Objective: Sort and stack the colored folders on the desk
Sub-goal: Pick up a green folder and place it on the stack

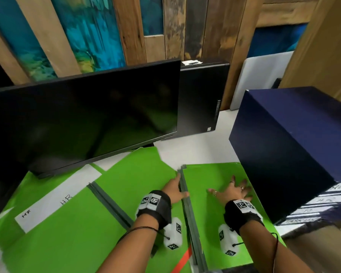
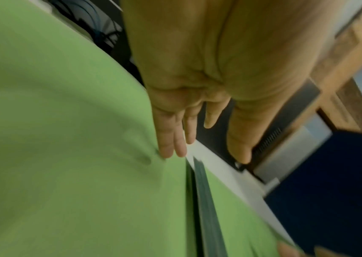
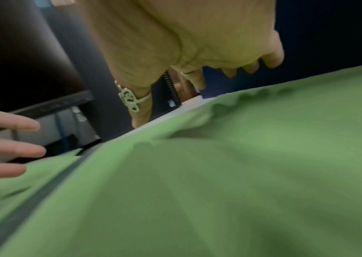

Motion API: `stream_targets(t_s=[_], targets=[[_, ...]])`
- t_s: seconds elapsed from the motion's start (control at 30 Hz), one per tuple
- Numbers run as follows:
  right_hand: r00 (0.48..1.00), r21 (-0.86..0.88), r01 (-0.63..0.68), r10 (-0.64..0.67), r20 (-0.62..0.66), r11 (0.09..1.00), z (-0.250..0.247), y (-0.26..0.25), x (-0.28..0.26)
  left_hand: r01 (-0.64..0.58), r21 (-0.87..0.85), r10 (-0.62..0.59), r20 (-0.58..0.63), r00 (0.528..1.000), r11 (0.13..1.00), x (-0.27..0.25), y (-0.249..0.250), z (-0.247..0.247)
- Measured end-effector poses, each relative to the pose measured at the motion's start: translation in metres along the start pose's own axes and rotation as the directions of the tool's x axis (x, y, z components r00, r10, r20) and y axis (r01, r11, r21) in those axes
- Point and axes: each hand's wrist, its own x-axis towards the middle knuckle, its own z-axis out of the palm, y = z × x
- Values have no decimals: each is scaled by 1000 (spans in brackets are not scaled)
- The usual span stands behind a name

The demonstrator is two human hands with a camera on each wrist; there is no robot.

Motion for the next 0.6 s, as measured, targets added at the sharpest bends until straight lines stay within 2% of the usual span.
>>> stream_targets(t_s=[0.07, 0.13, 0.2, 0.23, 0.27, 0.3, 0.33, 0.37, 0.43, 0.5, 0.6], targets=[[995, -29, 97, -97, 2, 995, 0, -21, -6, -12, -101, -2, -138, 990, 995, -10, -10, -30], [947, 11, 322, -322, 7, 947, 6, -47, -14, 19, -66, -40, -342, 939, 998, -25, -33, -71], [820, 76, 566, -570, 57, 821, 16, -76, -30, 147, 63, -90, -540, 837, 987, -46, -66, -113], [752, 83, 643, -648, 119, 761, 24, -90, -39, 236, 96, -130, -612, 780, 967, -57, -86, -129], [701, 69, 690, -689, 183, 721, 32, -102, -47, 322, 100, -180, -658, 731, 941, -70, -105, -142], [682, 25, 707, -690, 242, 707, 40, -114, -55, 401, 90, -240, -676, 697, 912, -82, -122, -152], [695, -50, 698, -658, 290, 714, 48, -123, -60, 470, 77, -303, -672, 676, 879, -95, -137, -159], [730, -132, 663, -599, 328, 736, 55, -130, -63, 523, 81, -352, -651, 673, 848, -105, -149, -163], [790, -238, 589, -489, 370, 772, 66, -135, -66, 573, 156, -392, -585, 710, 804, -118, -166, -164], [807, -261, 569, -467, 362, 780, 72, -136, -64, 584, 209, -375, -590, 715, 784, -121, -175, -161], [796, -256, 587, -488, 359, 768, 77, -133, -62, 605, 166, -387, -632, 672, 778, -120, -174, -160]])
